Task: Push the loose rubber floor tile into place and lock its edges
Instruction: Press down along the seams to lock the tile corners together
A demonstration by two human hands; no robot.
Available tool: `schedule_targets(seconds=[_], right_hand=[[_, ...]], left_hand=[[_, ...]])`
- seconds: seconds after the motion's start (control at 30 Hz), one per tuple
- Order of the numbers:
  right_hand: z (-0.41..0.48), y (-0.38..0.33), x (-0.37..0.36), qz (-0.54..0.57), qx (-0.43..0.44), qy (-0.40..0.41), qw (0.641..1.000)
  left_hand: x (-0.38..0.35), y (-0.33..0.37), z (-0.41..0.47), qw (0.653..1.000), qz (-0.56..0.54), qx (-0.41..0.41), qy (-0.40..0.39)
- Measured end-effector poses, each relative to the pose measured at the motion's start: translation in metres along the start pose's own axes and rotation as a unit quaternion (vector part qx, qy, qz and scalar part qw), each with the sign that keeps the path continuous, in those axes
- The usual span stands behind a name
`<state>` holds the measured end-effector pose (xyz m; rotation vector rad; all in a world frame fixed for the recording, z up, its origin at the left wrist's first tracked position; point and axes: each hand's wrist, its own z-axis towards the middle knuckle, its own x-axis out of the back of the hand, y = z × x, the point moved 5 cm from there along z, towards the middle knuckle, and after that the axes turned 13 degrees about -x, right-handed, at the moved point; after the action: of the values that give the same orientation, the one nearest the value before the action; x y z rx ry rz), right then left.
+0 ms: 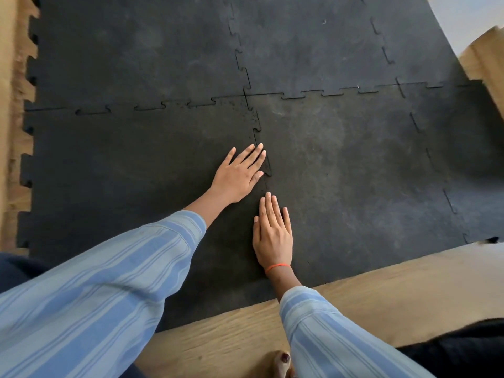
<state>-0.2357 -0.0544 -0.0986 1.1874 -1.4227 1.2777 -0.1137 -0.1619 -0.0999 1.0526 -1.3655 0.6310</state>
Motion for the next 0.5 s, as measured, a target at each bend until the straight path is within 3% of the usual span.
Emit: schedule_targets(seconds=[0.2, 0.37, 0.5], right_hand=[[0.014, -0.011, -0.003, -0.014, -0.028, -0.039, 0.999], [0.048, -0.025, -0.002, -0.020, -0.003, -0.045, 0.999], [0.062, -0.030, -0.003, -0.027, -0.021, -0.044, 0.998]], left_hand=[[0.005, -0.005, 0.018, 0.999, -0.005, -0.001, -0.042], [0.017, -0.045, 0.038, 0.996, -0.018, 0.077, -0.042], [0.018, -0.053, 0.044, 0.995, -0.014, 0.078, -0.064]])
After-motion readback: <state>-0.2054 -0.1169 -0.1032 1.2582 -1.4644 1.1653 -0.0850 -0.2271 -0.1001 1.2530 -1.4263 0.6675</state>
